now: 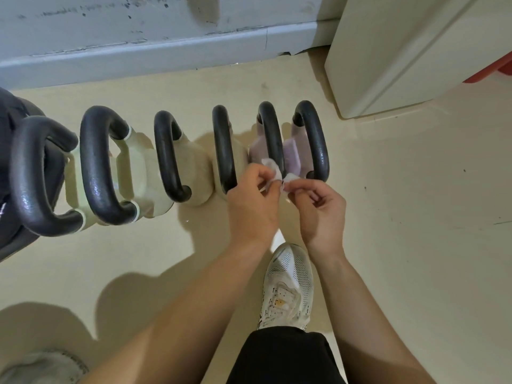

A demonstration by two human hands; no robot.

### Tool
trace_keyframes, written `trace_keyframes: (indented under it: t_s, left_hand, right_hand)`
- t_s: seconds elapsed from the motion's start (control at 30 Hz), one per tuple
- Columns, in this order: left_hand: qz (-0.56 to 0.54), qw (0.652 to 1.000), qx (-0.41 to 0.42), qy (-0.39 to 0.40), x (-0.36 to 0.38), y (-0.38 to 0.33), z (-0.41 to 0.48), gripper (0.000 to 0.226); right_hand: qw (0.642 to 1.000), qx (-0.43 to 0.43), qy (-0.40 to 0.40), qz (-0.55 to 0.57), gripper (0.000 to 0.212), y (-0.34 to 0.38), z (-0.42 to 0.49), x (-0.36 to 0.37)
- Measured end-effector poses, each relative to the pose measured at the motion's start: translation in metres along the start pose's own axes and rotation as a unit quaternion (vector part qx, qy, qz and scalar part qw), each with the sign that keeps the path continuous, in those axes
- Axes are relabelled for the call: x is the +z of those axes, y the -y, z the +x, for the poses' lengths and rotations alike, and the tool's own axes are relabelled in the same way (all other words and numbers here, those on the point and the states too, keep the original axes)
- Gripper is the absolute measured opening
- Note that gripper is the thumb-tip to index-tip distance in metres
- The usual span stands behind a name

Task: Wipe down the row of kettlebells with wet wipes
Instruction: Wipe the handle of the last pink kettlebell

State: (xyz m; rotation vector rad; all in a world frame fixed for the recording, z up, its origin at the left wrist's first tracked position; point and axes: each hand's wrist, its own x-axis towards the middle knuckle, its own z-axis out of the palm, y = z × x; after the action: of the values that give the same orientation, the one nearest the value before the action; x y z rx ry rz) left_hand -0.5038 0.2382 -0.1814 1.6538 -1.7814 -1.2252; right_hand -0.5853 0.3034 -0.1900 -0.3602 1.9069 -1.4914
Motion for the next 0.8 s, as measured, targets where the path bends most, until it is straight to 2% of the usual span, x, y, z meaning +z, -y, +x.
trace_keyframes:
  t_s: [0.1,0.2,0.27,0.4,0.47,0.53,0.6,0.63,0.7,0.8]
  left_hand:
    - [0.025,0.999,0.037,0.009,-0.008,0.000,-0.007,0.013]
    - [0.042,0.997,0.061,0.002,-0.018,-0.007,-0.016,0.014]
    - [0.027,0.997,0.077,0.007,-0.025,-0.019,-0.023,0.013]
    - [-0.128,0.987,0.038,0.087,-0.041,-0.054,-0.026,0.012]
    - [-0.237,0.961,-0.012,0.139,-0.049,-0.071,-0.022,0.011]
    - [-0.356,0.913,-0.074,0.185,-0.055,-0.082,-0.015,0.008]
    - [-0.426,0.874,-0.107,0.206,-0.055,-0.084,-0.007,0.009]
    - [-0.420,0.878,-0.113,0.199,-0.053,-0.083,-0.002,0.010]
    - [-0.345,0.917,-0.108,0.171,-0.045,-0.080,0.007,0.010]
    - [-0.211,0.963,-0.094,0.140,-0.028,-0.071,0.016,0.023]
  right_hand:
    - [1.000,0.002,0.012,-0.012,0.028,-0.004,-0.002,-0.008]
    - [0.996,-0.055,0.005,-0.075,0.034,-0.001,-0.007,-0.013]
    - [0.991,-0.094,0.037,-0.092,0.045,0.003,-0.009,-0.017]
    - [0.971,-0.112,0.172,-0.122,0.057,0.014,-0.003,-0.030]
    - [0.959,-0.091,0.251,-0.089,0.051,0.022,0.000,-0.037]
    - [0.952,-0.068,0.297,-0.029,0.033,0.030,0.004,-0.044]
    - [0.955,-0.024,0.290,0.062,0.019,0.037,0.006,-0.049]
    - [0.959,-0.002,0.265,0.099,0.020,0.038,0.008,-0.052]
    - [0.970,0.022,0.196,0.143,0.026,0.040,0.013,-0.057]
    - [0.978,0.043,0.079,0.186,0.027,0.042,0.026,-0.062]
